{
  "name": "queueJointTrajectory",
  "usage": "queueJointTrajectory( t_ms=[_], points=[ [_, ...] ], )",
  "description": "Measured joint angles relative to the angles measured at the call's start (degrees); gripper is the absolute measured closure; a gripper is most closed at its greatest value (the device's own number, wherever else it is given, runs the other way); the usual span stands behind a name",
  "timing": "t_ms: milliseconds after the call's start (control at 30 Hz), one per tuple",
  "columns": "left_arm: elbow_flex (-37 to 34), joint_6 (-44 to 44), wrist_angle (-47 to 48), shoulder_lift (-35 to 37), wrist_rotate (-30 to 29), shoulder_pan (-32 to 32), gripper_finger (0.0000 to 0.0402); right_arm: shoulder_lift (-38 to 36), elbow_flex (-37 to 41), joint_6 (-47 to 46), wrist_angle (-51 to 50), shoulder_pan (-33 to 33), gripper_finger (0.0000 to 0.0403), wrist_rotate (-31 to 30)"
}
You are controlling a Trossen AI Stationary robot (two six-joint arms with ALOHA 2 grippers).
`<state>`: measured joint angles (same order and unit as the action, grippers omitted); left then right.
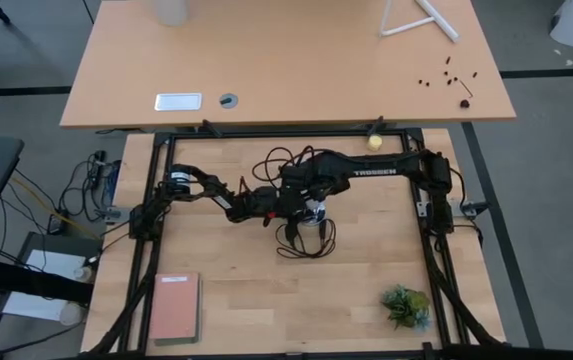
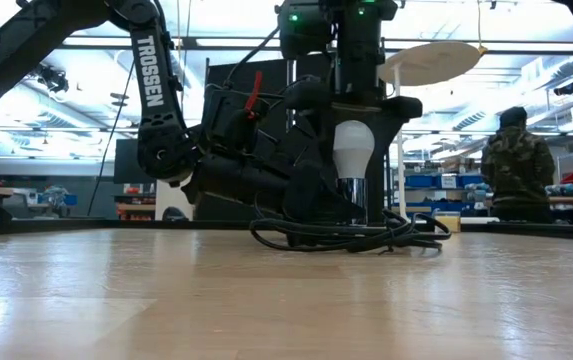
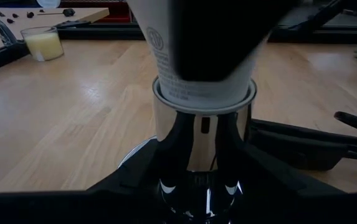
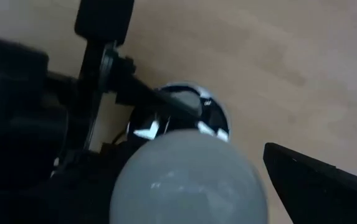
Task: Screw lightbulb
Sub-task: Remove the white lightbulb from the silver lamp
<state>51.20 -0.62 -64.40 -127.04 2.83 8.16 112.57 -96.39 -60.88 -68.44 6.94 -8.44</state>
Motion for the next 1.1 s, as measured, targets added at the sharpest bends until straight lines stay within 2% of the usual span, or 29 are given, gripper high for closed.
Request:
queueJointTrajectory(
  t_ms=[367, 733, 933, 1100],
  points=[
    [0.0, -0.04, 0.0, 0.0, 0.0, 0.0, 0.0219, 0.0, -0.01, -1.11, 1.23, 0.07, 0.004, 7.42],
    [0.0, -0.09, 0.0, 0.0, -0.04, 0.0, 0.0219, 0.0, -0.01, -0.88, 0.92, 1.48, 0.0142, 8.28],
    [0.0, -0.06, 0.0, 0.0, -0.29, 0.02, 0.0218, 0.0, -0.01, 1.62, 0.96, 1.57, 0.0132, 7.18],
    [0.02, -0.04, -0.02, 0.0, -0.5, 0.07, 0.0218, 0.02, -0.01, 11.06, 0.99, 1.87, 0.0123, 6.51]
  ],
)
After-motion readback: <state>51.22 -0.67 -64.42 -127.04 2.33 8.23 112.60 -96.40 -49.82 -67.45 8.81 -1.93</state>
